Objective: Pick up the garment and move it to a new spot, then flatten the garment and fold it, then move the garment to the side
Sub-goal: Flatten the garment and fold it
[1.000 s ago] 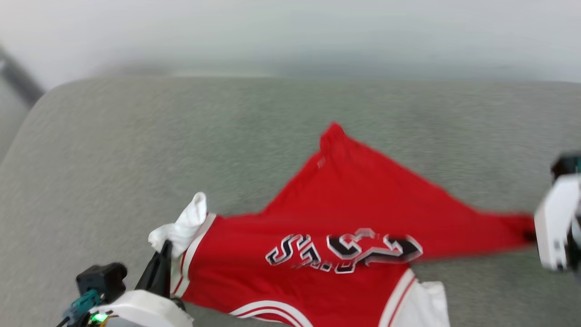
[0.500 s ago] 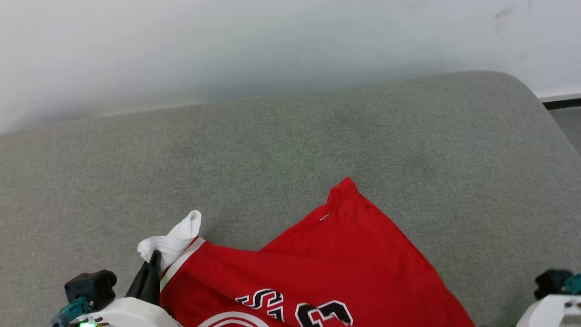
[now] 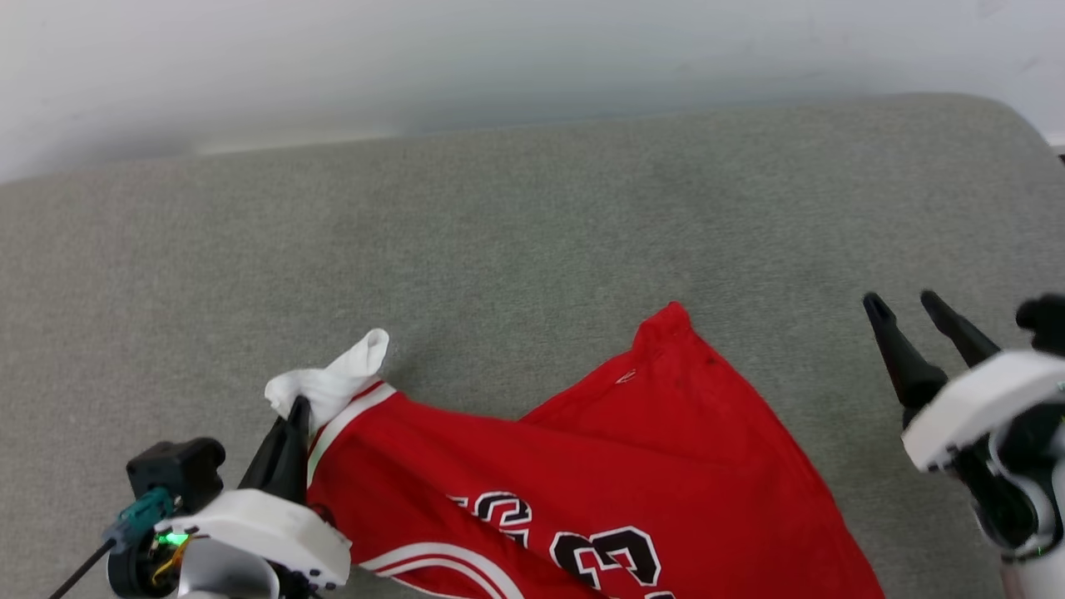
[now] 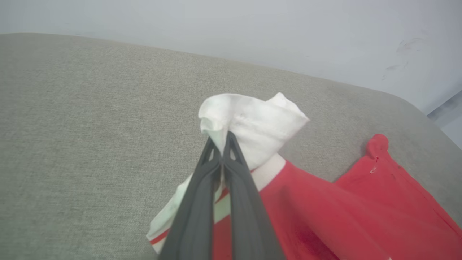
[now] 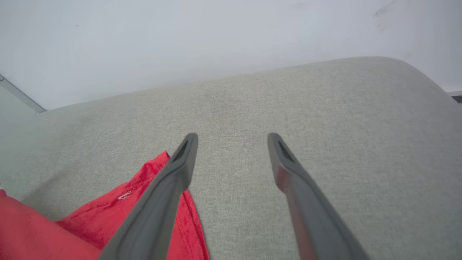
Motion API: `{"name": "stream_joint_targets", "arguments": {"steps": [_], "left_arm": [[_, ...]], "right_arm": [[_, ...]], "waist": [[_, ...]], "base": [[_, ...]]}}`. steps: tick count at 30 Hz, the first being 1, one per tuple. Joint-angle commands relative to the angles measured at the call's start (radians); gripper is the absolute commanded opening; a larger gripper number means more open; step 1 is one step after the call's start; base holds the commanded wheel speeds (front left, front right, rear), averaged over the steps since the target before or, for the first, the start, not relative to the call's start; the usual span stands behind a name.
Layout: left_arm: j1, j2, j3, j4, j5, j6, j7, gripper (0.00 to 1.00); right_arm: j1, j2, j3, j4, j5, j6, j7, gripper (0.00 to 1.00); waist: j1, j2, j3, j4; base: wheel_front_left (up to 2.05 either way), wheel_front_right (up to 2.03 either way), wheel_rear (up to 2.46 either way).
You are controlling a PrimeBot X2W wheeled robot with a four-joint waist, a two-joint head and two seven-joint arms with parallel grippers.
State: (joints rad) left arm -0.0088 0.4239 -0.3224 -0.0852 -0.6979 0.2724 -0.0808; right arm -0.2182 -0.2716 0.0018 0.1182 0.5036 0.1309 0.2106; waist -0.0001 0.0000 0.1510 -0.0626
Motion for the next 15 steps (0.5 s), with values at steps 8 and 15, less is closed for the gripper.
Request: {"name": "stream_joint_targets", "arguments": {"steps": [8,15], "left_arm": [[-0.111,-0.017,-0.039,0.018,0.029,-0.035,0.002,0.0],[-0.19,-0.049,-0.077,0.043,0.044,-0.067,-0.01,0.0]], "right_arm": [[-0.287,-0.117,0.207,0.147,0.115,0.0,0.396,1.0],[-0.431,-0.136,0.343,0.206,0.158,0.0,0.623,1.0]], "waist": [[0.0001,0.0,0.089,0.068],[0.0001,0.0,0.155,0.125]], "base": [[0.0,0.0,0.0],[0.0,0.0,0.0]]}}
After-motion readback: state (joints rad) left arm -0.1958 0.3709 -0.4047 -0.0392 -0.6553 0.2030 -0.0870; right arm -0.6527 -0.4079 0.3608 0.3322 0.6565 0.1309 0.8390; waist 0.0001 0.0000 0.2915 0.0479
